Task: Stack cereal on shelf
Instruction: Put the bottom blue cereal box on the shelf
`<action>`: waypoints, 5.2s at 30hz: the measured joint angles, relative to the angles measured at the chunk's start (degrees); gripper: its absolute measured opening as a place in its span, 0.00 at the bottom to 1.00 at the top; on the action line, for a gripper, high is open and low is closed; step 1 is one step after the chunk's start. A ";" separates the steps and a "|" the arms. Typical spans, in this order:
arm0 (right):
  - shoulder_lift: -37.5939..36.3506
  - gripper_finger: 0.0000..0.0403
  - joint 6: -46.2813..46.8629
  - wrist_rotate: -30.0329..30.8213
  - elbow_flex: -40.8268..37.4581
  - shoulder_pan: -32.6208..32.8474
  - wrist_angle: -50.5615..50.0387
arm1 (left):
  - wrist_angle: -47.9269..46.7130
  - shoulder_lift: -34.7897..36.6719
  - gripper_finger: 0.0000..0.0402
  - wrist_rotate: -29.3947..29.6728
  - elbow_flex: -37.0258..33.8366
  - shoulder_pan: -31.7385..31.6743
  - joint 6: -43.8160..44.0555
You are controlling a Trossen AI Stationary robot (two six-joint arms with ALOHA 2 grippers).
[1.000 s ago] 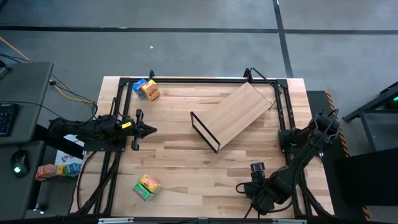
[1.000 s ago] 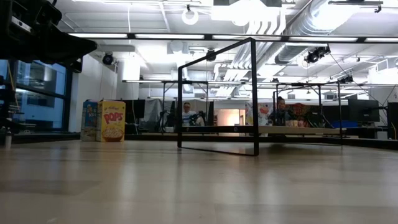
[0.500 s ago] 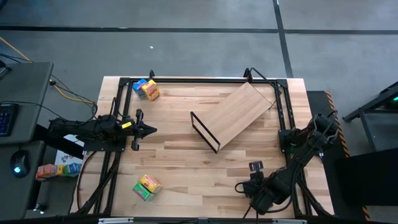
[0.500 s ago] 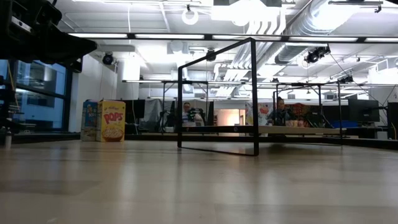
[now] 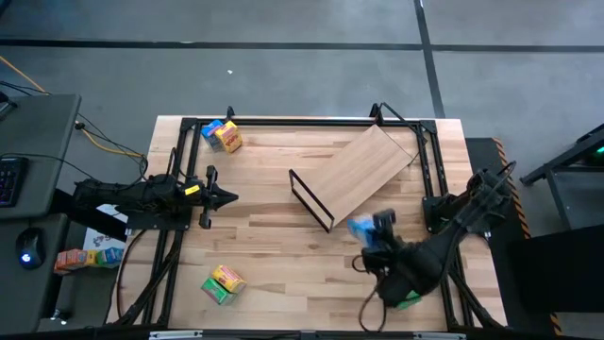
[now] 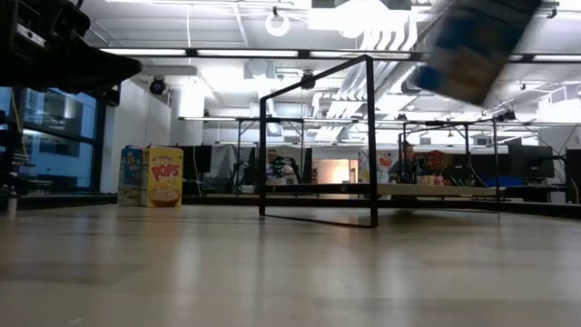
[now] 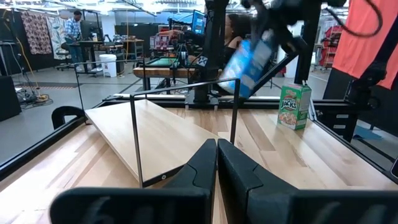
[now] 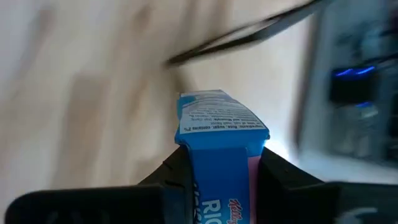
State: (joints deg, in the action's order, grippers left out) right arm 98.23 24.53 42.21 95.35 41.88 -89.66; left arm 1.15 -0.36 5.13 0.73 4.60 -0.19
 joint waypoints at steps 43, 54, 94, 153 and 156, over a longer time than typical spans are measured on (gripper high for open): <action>-22.04 0.21 0.25 -16.70 -24.54 -66.08 31.11 | -0.01 0.00 0.02 -0.01 0.02 0.00 0.00; -13.03 0.21 -3.13 -18.62 -23.37 -72.59 28.58 | -0.02 0.00 0.02 0.00 0.00 0.00 -0.02; -13.06 0.46 -5.84 -25.23 -23.30 -79.38 35.38 | -0.02 0.00 0.02 -0.01 0.01 0.00 -0.01; -33.69 0.00 2.36 1.48 -49.51 -68.06 51.75 | -0.02 0.00 0.02 -0.02 0.00 0.00 -0.01; -33.69 0.00 1.86 1.50 -49.51 -68.72 53.33 | -0.02 0.00 0.02 -0.02 0.02 0.00 -0.01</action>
State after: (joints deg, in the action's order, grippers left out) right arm 64.53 26.39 43.70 45.84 -26.84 -36.33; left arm 1.13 -0.36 5.10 0.75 4.60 -0.20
